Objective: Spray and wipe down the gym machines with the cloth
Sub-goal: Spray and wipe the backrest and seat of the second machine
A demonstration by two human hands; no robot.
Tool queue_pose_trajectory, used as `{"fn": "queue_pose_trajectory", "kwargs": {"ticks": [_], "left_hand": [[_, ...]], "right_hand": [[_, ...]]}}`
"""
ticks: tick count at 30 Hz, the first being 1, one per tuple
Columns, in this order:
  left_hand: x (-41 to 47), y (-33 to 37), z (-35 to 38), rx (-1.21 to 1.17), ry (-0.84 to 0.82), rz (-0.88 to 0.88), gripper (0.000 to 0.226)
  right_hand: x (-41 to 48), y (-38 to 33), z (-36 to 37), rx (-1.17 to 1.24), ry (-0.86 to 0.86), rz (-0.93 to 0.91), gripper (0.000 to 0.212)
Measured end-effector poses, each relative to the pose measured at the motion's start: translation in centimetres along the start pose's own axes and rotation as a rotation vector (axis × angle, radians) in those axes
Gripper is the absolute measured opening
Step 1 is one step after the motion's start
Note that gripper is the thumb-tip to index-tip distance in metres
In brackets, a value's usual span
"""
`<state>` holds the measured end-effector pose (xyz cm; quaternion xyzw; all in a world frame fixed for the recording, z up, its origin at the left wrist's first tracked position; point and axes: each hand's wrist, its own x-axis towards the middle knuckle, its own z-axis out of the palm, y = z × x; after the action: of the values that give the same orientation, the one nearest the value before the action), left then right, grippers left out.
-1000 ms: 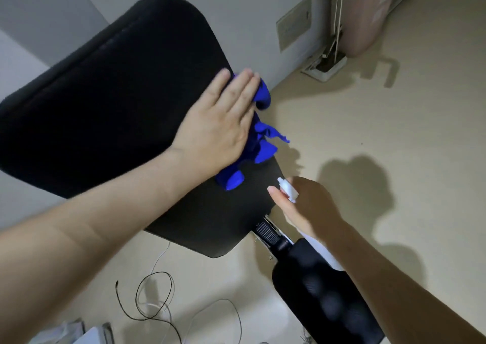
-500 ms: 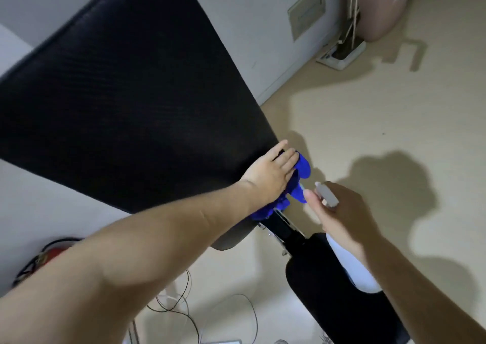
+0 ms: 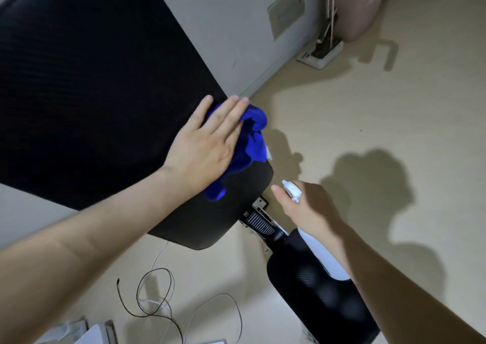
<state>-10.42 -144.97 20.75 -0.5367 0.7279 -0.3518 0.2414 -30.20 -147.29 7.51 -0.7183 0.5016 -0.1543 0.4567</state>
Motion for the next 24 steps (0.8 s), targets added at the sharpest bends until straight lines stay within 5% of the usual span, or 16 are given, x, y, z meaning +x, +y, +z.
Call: {"fn": "queue_pose_trajectory", "kwargs": {"ticks": [9,15,24], "left_hand": [[2.2,13.0,6.8,0.002,-0.284,0.319,0.054],[-0.9,14.7,8.1,0.058,-0.28,0.388,0.053],[-12.2,7.0,5.6,-0.064,0.128,-0.021,0.04]], "right_hand": [[-0.7,3.5,2.7,0.061,0.101,-0.162,0.045],[-0.7,6.3,7.1,0.14,0.07,-0.212,0.041],[-3.8,12.7,12.9,-0.012,-0.082,-0.069,0.041]]}}
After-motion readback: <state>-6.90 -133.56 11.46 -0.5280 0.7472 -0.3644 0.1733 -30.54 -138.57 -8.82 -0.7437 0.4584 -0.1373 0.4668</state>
